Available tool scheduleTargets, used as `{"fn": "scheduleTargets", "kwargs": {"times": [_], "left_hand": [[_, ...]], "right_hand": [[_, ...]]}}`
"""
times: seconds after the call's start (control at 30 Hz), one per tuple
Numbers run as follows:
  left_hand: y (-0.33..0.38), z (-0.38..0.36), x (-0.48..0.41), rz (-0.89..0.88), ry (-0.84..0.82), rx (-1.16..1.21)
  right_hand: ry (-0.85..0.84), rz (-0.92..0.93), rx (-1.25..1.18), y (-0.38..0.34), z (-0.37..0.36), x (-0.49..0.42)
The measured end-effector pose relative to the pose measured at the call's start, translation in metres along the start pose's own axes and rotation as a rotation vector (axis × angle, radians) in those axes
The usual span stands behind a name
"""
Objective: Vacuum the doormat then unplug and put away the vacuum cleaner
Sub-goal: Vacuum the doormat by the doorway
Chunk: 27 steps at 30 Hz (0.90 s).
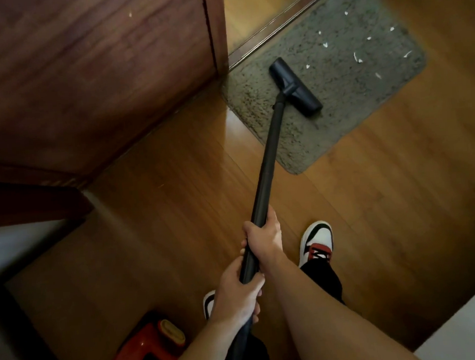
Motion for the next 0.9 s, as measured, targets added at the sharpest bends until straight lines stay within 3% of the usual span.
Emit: {"fn": "scheduleTargets", "kwargs": {"times": [0.9], "left_hand": [[0.19, -0.13, -0.064, -0.026, 0.034, 0.131]], "right_hand": [[-0.064, 0.021, 0.074, -0.169, 0.11, -0.125]]}}
Point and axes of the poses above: each hand's wrist, its own x-axis away from the middle knuckle, its own z-axis out of the back of the hand, y = z × x, the point moved 9 cm from there along -x, towards the middle knuckle, and after that the axes turned 8 degrees about -x, right-handed, at the moved point
